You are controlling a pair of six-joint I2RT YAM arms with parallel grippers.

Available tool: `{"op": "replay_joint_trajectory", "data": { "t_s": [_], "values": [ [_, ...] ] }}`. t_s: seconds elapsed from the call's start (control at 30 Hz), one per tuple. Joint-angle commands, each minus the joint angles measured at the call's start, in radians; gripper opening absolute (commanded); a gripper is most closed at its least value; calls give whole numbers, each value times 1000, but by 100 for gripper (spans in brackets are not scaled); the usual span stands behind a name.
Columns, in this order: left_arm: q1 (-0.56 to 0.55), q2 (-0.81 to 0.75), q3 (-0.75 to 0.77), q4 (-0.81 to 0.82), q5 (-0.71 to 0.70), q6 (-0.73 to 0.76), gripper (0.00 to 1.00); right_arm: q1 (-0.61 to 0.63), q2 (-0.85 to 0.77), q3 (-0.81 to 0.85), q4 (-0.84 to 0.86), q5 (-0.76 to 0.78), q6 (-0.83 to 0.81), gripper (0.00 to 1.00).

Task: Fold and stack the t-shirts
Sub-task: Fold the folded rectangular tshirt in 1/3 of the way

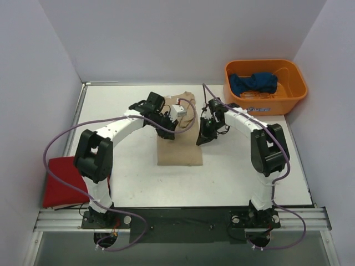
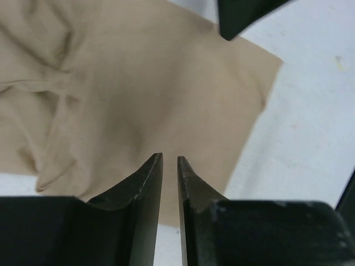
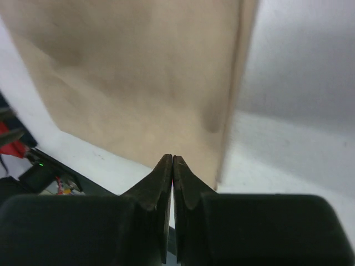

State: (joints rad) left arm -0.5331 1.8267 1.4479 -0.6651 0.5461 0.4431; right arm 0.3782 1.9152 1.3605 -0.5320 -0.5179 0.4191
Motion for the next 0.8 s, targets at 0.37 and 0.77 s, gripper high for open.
{"op": "replay_joint_trajectory", "data": {
  "t_s": [0.37,0.77],
  "values": [
    [206,264,97,280,-52,-277,24,-32,315,285,109,36,167,0],
    [249,270,152,272,-222,-222,25,-82,269,249,56,36,90,0]
  ]
}}
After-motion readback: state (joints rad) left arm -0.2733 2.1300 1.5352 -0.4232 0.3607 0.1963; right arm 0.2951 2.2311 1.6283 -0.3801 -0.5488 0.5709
